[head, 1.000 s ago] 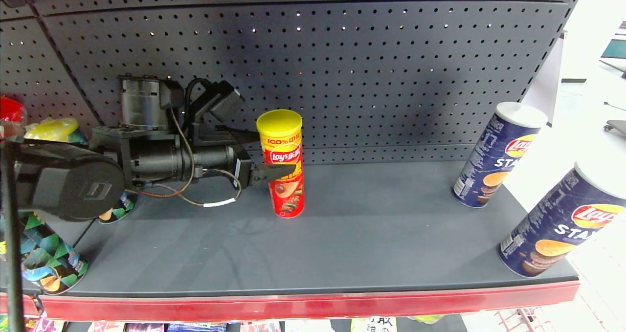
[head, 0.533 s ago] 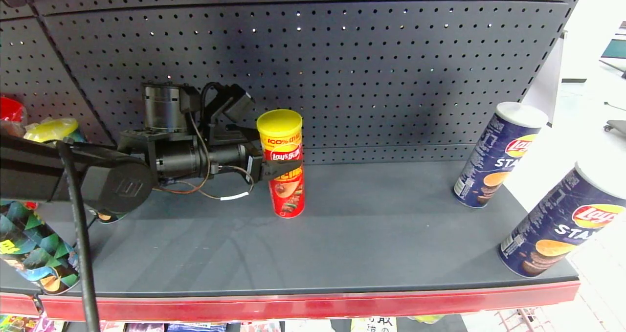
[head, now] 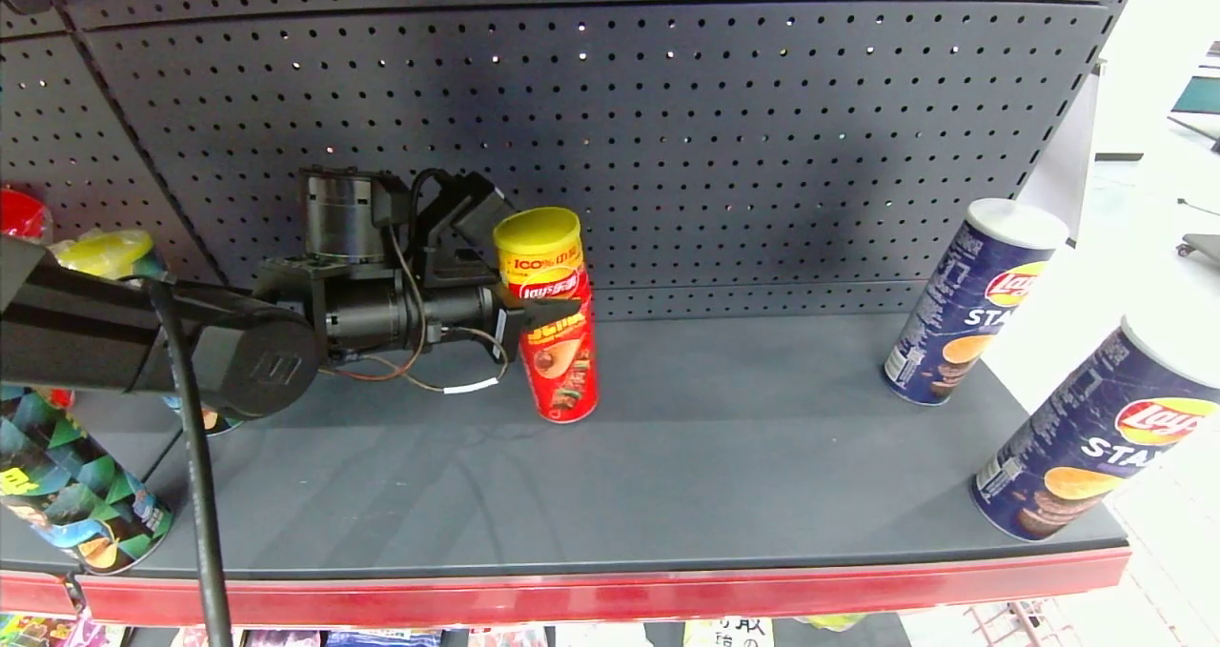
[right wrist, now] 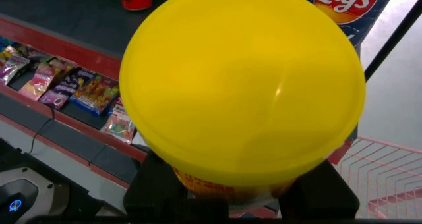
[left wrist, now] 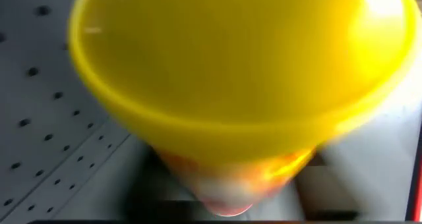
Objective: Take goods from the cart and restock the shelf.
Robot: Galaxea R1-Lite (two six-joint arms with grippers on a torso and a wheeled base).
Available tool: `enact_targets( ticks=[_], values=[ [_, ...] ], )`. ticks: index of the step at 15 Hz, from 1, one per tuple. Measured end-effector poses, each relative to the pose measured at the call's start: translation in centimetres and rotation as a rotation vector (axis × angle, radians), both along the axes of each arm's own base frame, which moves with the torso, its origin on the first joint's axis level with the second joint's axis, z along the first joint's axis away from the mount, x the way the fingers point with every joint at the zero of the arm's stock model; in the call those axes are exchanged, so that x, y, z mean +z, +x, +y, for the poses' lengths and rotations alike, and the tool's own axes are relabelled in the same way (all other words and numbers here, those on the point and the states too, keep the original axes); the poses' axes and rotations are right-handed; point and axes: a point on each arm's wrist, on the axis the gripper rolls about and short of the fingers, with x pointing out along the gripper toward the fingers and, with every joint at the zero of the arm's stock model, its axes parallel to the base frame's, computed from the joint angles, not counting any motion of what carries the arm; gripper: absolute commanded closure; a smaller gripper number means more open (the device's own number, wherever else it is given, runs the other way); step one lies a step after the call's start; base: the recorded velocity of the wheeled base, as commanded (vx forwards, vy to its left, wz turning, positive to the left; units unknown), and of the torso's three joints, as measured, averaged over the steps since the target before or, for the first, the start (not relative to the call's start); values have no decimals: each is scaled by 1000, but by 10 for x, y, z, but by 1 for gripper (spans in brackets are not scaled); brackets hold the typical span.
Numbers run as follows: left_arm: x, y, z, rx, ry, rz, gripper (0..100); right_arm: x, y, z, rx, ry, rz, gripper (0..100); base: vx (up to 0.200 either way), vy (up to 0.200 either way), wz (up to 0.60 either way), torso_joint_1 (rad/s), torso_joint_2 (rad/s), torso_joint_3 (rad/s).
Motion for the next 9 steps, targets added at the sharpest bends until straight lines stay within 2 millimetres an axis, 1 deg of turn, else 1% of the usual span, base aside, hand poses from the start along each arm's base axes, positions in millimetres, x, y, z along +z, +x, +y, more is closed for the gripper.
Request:
enact_targets(
  ticks=[4,6,9],
  values=[
    [0,-7,-2,-34,-4,7,100,-1,1,0,0,-2,5,100,0,0,0,0,0,0],
    [-1,-24,0,-87,-8,33,100,-1,1,0,1,-2,5,100,0,0,0,0,0,0],
    [-3,-57,7,-135,-2,67,100,1,1,0,6,-2,6,100,0,0,0,0,0,0]
  ],
)
